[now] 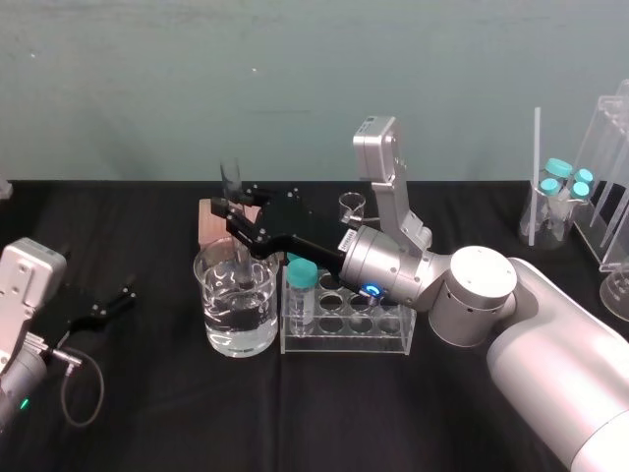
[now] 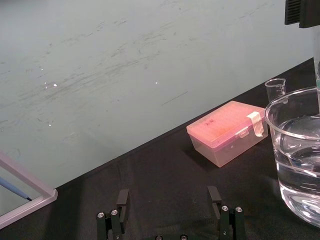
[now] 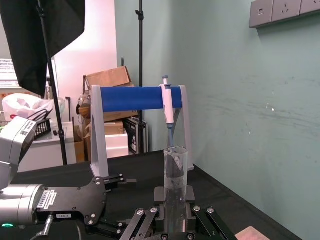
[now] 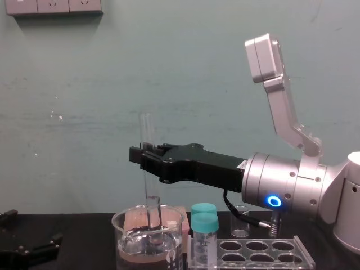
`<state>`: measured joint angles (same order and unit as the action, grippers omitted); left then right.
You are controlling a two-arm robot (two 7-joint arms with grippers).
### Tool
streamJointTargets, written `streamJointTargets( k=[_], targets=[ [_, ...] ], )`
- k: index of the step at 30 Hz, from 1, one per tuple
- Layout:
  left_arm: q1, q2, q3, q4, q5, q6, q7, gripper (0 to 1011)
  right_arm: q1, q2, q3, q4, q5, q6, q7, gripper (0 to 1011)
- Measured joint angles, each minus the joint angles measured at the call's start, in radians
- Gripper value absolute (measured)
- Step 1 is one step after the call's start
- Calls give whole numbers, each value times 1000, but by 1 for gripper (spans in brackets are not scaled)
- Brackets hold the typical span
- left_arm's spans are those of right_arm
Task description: Hold the test tube with one hand and immerse one end into the beaker, then return it to the test tube rack.
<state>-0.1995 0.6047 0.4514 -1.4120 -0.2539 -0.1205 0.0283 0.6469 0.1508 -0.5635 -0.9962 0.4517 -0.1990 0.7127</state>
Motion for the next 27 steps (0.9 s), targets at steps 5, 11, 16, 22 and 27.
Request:
streamJointTargets(
  k=[5, 11, 16, 22, 27],
  targets=[
    [0, 0, 0, 0, 0, 0, 0, 1000, -1, 2, 0, -3, 0, 0, 0, 226],
    [0, 0, 0, 0, 0, 0, 0, 1000, -3, 3, 1, -6, 0, 1, 0, 226],
    [0, 0, 0, 0, 0, 0, 0, 1000, -4, 4, 1, -6, 0, 1, 0, 226],
    [0, 0, 0, 0, 0, 0, 0, 1000, -5, 5, 1, -9, 1, 2, 0, 226],
    [0, 0, 0, 0, 0, 0, 0, 1000, -7, 5, 1, -11, 2, 4, -1, 226]
  ],
)
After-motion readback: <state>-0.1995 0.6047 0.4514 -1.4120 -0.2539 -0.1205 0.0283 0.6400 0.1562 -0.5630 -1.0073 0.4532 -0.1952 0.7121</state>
